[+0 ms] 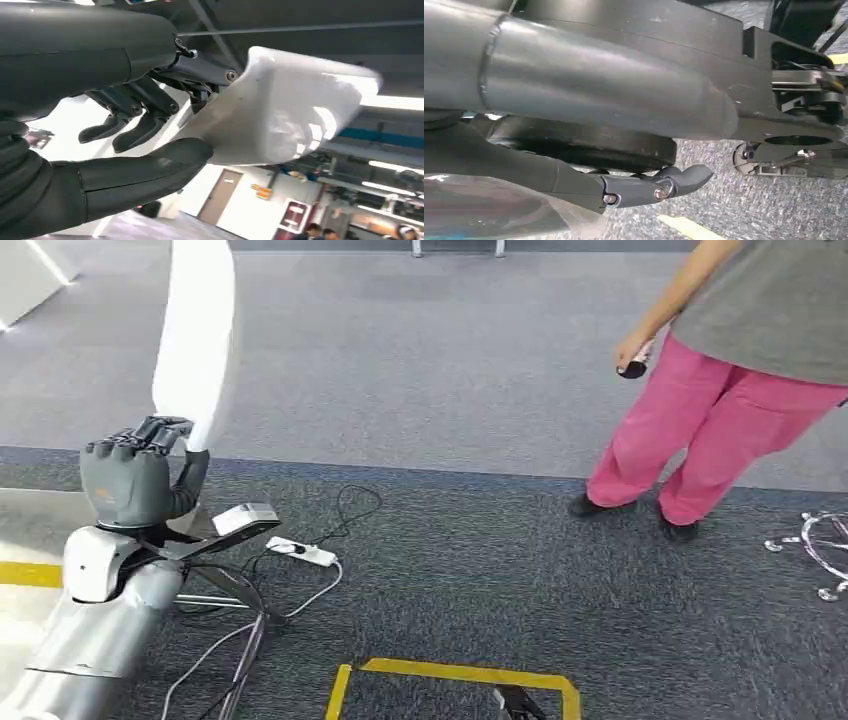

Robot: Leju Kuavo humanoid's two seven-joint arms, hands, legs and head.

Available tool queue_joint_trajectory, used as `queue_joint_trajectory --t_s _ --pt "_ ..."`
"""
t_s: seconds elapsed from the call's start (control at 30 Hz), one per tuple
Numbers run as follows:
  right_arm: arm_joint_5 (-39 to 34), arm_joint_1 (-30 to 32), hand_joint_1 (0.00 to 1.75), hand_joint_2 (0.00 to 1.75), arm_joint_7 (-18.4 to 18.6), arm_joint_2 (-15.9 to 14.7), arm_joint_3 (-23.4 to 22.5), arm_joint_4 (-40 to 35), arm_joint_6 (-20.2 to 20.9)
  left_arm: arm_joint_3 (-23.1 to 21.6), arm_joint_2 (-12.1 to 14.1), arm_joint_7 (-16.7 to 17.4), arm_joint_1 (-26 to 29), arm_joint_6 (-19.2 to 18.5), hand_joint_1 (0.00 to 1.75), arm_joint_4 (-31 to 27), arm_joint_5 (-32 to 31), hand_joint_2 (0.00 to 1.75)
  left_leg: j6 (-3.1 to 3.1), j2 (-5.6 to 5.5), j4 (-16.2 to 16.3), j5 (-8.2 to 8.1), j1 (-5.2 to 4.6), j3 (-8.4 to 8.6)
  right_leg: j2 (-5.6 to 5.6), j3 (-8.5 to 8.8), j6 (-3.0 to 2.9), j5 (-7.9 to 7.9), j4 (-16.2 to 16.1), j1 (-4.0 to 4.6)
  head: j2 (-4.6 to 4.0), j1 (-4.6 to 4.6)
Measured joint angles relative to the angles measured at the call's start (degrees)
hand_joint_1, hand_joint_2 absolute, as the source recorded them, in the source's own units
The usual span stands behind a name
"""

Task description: Take the parts from the cabinet and place them on the table.

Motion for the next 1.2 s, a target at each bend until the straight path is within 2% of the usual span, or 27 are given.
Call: queue_joint_trajectory --t_s 0.03,0.07,0.13,0.17,0.2,0.33,0.4,0.43,0.5,0.53,0.57,0.63,0.67,0.7,0.73,0.8,0.83,0.87,0.9,0.93,1.0,1.03,1.07,1.1,1.13,1.17,1.2 --pt "0.0 0.08 0.0 0.0 0.0 0.0 0.02 0.0 0.0 0.0 0.0 0.0 0.18 0.0 1.75 0.0 0.02 1.75 0.08 0.0 0.11 0.68 0.01 -0.1 -0.56 0.13 -0.09 -0.1 0.0 0.09 0.0 -0.02" --pt "0.0 0.14 0.0 0.0 0.0 0.0 0.07 0.0 0.0 -0.02 0.02 0.0 0.23 0.0 1.75 0.0 0.04 1.75 0.31 0.02 -2.2 2.64 0.0 1.06 -1.07 0.28 -0.19 -0.23 0.01 0.22 0.0 0.0" --pt "-0.11 0.29 0.0 0.0 -0.2 0.02 0.15 0.0 -0.15 -0.02 0.04 0.0 0.11 0.0 1.75 -0.07 0.11 1.75 1.32 1.05 -12.44 7.98 -0.45 6.15 -2.09 0.99 -0.16 -0.69 -0.03 0.49 0.0 0.02" --pt "-0.33 0.51 0.0 0.0 -0.48 0.04 0.15 0.0 -0.24 -0.02 0.07 -0.02 -0.01 0.0 1.75 -0.11 0.13 1.75 2.0 3.3 -15.97 8.36 -1.1 7.97 -2.51 1.21 -0.09 -0.88 -0.16 0.48 0.0 0.04" --pt "-0.48 0.66 0.0 0.0 -0.66 0.07 0.15 0.0 -0.26 -0.13 -0.09 -0.07 -0.29 0.0 1.75 -0.11 0.15 1.75 2.26 4.22 -16.87 7.99 -1.69 8.38 -2.99 0.98 0.25 -1.03 -0.09 0.93 0.0 -0.04" --pt "-0.87 0.74 0.0 0.0 -1.22 0.07 0.18 -0.02 -0.2 -0.52 -0.2 -0.11 -1.32 -0.02 1.75 0.18 0.44 1.75 2.52 2.28 -18.58 7.76 -1.46 8.67 -4.98 1.57 0.96 -1.22 -0.81 1.17 0.0 0.0" --pt "-1.27 0.77 0.0 0.0 -1.55 0.02 0.2 -0.26 -0.13 -0.85 -0.55 -0.15 -2.26 0.0 1.75 0.35 0.44 1.75 2.64 1.44 -19.51 8.11 -0.66 9.54 -0.87 -0.5 1.44 -3.52 2.66 1.11 0.0 0.13" --pt "-1.44 0.53 0.0 0.0 -1.55 0.02 0.2 -0.24 -0.13 -1.09 -0.85 -0.15 -2.79 -0.02 1.75 0.48 0.55 1.75 2.72 0.77 -19.49 8.14 -0.56 9.52 0.13 -3.02 1.63 -5.57 7.47 1.09 0.0 0.39" --pt "-1.62 0.36 0.0 0.0 -1.55 0.02 0.22 -0.26 -0.15 -1.4 -1.14 -0.15 -2.98 -0.02 1.75 0.85 0.76 1.75 2.78 -0.31 -19.46 8.09 -0.57 9.54 0.53 -7.61 1.96 -7.98 15.67 1.1 0.0 0.39" --pt "-1.71 0.35 0.0 0.0 -1.57 0.02 0.24 -0.26 -0.15 -1.46 -1.25 -0.15 -2.98 -0.02 1.75 1.24 0.76 1.75 2.78 -1.02 -19.43 8.08 -0.56 9.55 0.54 -8.77 2.01 -7.59 17.08 1.1 0.0 0.44" --pt "-1.75 0.37 0.0 0.0 -1.57 0.02 0.24 -0.26 -0.17 -1.51 -1.29 -0.15 -3.0 -0.02 1.75 1.53 0.76 1.75 2.76 -1.8 -19.38 8.07 -0.49 9.59 0.55 -8.46 2.1 -5.66 15.52 1.02 0.0 0.39" --pt "-1.81 0.62 0.0 0.0 -1.66 0.02 0.24 -0.28 -0.31 -1.68 -1.49 -0.15 -3.3 -0.02 1.75 1.95 0.76 1.75 2.4 -3.43 -19.03 7.85 -0.18 9.63 1.37 -4.88 2.45 -0.09 6.91 0.51 0.0 0.39" --pt "-1.86 0.79 0.0 0.0 -1.73 0.02 0.24 -0.28 -0.31 -1.86 -1.64 -0.15 -3.56 -0.02 1.75 2.12 0.76 1.75 2.0 -4.23 -18.53 7.59 0.01 9.54 3.55 -2.85 2.98 2.1 1.79 -0.18 0.0 0.46" --pt "-1.99 0.78 0.0 0.0 -1.79 0.04 0.22 -0.26 -0.28 -1.95 -1.75 -0.15 -3.85 0.0 1.75 2.23 0.74 1.75 1.59 -4.8 -18.01 7.42 -0.28 9.02 6.17 -2.12 3.16 0.91 0.89 -0.44 -0.02 0.44" --pt "-2.08 0.76 0.0 0.0 -1.73 0.04 0.22 -0.26 -0.28 -2.1 -1.95 -0.15 -4.06 -0.04 1.75 2.43 0.7 1.75 1.49 -5.61 -17.54 7.55 -0.16 8.44 5.89 -1.21 2.34 0.65 0.3 -0.41 0.0 0.33" --pt "-2.12 0.85 0.0 0.0 -1.9 0.04 0.22 -0.26 -0.26 -2.19 -1.92 -0.15 -4.11 -0.02 1.75 2.75 0.61 1.75 0.97 -6.8 -18.06 8.0 0.07 8.34 4.69 -1.22 1.74 0.63 0.37 -0.07 0.0 0.39" --pt "-2.08 0.9 0.0 0.0 -1.92 0.07 0.24 -0.26 -0.28 -2.21 -1.86 -0.15 -4.12 -0.02 1.75 2.97 0.5 1.75 0.84 -7.42 -17.87 7.92 0.0 8.23 3.93 -1.08 1.36 0.77 0.17 -0.41 0.0 0.44" --pt "-2.05 0.91 0.0 0.0 -1.88 0.07 0.24 -0.26 -0.28 -2.25 -1.86 -0.15 -4.1 0.0 1.75 3.17 0.39 1.75 0.73 -6.11 -17.43 7.41 -0.15 8.07 3.2 -0.9 1.08 0.78 -0.02 -0.53 0.0 0.33" --pt "-1.99 1.06 0.0 0.0 -1.9 0.07 0.26 -0.28 -0.28 -2.34 -1.84 -0.15 -4.4 -0.02 1.75 3.3 0.33 1.75 0.36 -2.85 -15.54 6.16 -0.4 7.21 2.58 -0.72 0.57 0.68 -0.09 -0.44 0.0 -0.31" --pt "-2.03 1.28 0.0 0.0 -1.92 0.07 0.24 -0.28 -0.28 -2.43 -1.86 -0.15 -4.57 -0.02 1.75 3.41 0.33 1.75 0.01 -0.94 -11.38 4.0 -0.29 5.31 1.66 -0.65 0.29 0.54 -0.09 -0.23 0.0 -0.26" --pt "-2.01 1.5 0.0 0.0 -1.99 0.02 0.26 -0.28 -0.28 -2.56 -1.9 -0.15 -4.49 -0.02 1.75 3.74 0.33 1.75 -0.22 0.07 -3.02 0.65 -0.12 1.34 0.18 -0.61 -0.07 0.32 -0.08 0.03 0.0 -0.35" --pt "-2.01 1.59 0.0 0.0 -1.99 0.02 0.26 -0.28 -0.28 -2.58 -1.9 -0.15 -4.41 -0.02 1.75 3.94 0.33 1.75 -0.22 0.12 -0.64 0.06 -0.05 0.19 -0.48 -0.58 -0.16 0.25 -0.08 0.14 0.0 -0.28" --pt "-1.97 1.7 0.0 0.0 -1.97 0.0 0.26 -0.31 -0.28 -2.58 -1.88 -0.15 -4.27 -0.02 1.75 4.15 0.35 1.75 -0.06 0.13 -0.78 1.03 -0.06 0.25 -1.38 -0.42 -0.25 0.1 -0.08 0.33 0.0 -0.35" --pt "-1.97 1.78 0.0 0.0 -1.97 0.0 0.26 -0.31 -0.28 -2.58 -1.81 -0.15 -4.24 -0.02 1.75 4.28 0.35 1.75 0.28 0.17 -3.49 3.02 -0.17 1.6 -2.12 -0.21 -0.35 -0.07 -0.08 0.53 -0.02 -0.33" --pt "-1.92 1.86 0.0 0.0 -1.88 0.02 0.26 -0.31 -0.26 -2.58 -1.77 -0.15 -4.25 -0.02 1.75 4.35 0.35 1.75 0.94 0.64 -8.72 5.91 -0.48 4.24 -2.91 0.19 -0.36 -0.32 -0.09 0.72 0.0 -0.33" --pt "-1.92 1.94 0.0 0.0 -1.77 0.02 0.26 -0.31 -0.26 -2.58 -1.77 -0.15 -4.33 -0.02 1.75 4.35 0.35 1.75 1.83 2.19 -13.89 8.34 -1.08 6.93 -3.57 0.63 -0.36 -0.6 -0.12 0.85 0.0 -0.28" --pt "-1.92 2.1 0.0 0.0 -1.57 0.02 0.26 -0.28 -0.26 -2.6 -1.81 -0.15 -4.44 -0.02 1.75 4.35 0.35 1.75 2.87 6.02 -16.24 7.75 -2.17 8.38 -4.15 0.82 -0.3 -0.8 -0.3 0.84 0.0 -0.17"
